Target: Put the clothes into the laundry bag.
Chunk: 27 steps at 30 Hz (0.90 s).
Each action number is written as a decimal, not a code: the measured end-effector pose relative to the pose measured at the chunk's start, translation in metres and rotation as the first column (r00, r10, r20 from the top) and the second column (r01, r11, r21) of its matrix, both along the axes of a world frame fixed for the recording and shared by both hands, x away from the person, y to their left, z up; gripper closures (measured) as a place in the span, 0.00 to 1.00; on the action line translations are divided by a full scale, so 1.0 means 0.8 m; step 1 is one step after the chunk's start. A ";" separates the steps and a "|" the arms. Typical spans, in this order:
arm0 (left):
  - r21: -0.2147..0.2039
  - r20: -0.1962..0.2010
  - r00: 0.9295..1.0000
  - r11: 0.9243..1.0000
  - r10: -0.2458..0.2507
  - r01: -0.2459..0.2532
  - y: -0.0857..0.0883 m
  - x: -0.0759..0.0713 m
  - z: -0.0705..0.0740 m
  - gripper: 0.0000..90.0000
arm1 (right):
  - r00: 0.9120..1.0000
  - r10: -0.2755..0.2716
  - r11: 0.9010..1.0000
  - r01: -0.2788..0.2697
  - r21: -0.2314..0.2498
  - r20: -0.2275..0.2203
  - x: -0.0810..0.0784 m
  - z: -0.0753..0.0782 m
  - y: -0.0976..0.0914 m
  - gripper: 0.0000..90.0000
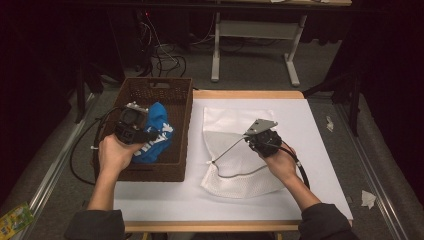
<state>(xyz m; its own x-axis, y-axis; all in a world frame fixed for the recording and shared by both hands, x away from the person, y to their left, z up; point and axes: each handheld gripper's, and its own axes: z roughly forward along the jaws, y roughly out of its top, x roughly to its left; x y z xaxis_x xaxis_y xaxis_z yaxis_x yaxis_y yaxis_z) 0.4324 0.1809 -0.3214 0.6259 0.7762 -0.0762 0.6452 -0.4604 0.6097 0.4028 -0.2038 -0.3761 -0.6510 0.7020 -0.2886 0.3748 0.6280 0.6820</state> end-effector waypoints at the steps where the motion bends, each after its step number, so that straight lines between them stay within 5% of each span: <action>1: -0.006 0.003 1.000 1.000 0.000 0.000 0.001 -0.002 0.002 0.80 | 1.000 0.000 1.000 0.000 0.001 0.003 0.000 0.000 0.000 0.99; 27: -0.082 0.120 0.992 0.995 -0.046 0.056 -0.009 -0.032 0.045 0.80 | 1.000 -0.004 1.000 0.004 0.008 0.000 0.001 0.001 -0.002 0.99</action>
